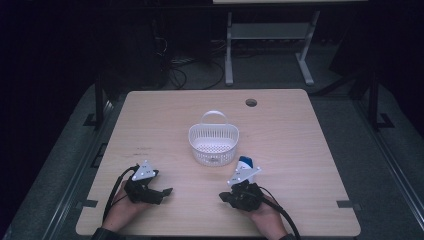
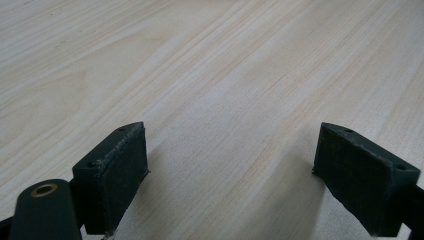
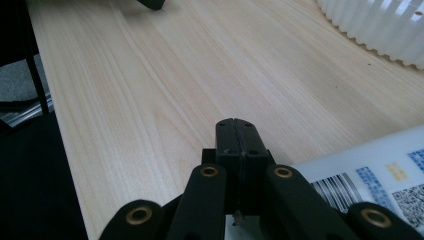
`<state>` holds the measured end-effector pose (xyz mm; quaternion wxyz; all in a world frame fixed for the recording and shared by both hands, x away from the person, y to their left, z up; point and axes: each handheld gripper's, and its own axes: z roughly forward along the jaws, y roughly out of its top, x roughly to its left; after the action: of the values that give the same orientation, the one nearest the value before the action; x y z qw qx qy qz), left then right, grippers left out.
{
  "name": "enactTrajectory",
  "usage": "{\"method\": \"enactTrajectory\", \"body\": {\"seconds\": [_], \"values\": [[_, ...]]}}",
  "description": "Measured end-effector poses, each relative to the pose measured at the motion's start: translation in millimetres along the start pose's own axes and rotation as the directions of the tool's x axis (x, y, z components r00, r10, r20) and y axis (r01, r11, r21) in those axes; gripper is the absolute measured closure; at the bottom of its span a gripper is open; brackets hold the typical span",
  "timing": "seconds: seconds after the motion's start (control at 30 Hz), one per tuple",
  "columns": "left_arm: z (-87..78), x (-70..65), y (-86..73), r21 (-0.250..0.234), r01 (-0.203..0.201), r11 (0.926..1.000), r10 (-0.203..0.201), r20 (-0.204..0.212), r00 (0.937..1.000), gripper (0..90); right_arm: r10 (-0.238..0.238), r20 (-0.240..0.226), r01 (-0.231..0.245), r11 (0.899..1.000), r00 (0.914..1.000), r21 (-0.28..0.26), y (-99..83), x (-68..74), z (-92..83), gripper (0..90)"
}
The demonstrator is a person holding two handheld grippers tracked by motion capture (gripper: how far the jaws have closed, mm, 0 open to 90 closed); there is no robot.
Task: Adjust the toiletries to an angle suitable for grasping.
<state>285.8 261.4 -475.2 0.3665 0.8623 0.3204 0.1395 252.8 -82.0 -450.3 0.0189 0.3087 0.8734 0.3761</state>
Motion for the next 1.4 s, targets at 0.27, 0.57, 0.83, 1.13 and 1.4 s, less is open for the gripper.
{"method": "enactTrajectory", "body": {"seconds": [0.27, 0.57, 0.83, 1.13, 1.4], "values": [[0.0, 0.0, 0.0, 0.000, 0.000, 1.0000, 0.000, 0.000, 1.0000, 12.8, 0.015, 0.010, -0.015, 1.000, 0.9998, 0.009, -6.2, -2.5, -5.7, 89.6], [-0.1, 0.0, 0.1, 0.001, 0.000, 1.0000, 0.000, 0.000, 1.0000, 12.9, 0.027, 0.023, -0.027, 1.000, 0.9994, 0.015, -14.7, -4.8, -15.7, 89.6], [0.0, -0.1, 0.0, 0.000, 0.001, 1.0000, -0.001, 0.000, 1.0000, 12.9, 0.047, 0.056, -0.049, 0.999, 0.9973, 0.019, -30.8, -12.6, -33.4, 89.6], [0.0, 0.0, 0.0, 0.000, 0.000, 1.0000, 0.000, 0.000, 1.0000, 12.9, 0.073, 0.083, -0.074, 0.997, 0.9939, 0.018, -43.9, -20.7, -48.4, 89.7], [0.0, -0.1, 0.0, 0.000, 0.001, 1.0000, -0.001, 0.000, 1.0000, 12.9, 0.100, 0.108, -0.102, 0.995, 0.9891, 0.014, -53.8, -28.4, -59.5, 89.6]]}}
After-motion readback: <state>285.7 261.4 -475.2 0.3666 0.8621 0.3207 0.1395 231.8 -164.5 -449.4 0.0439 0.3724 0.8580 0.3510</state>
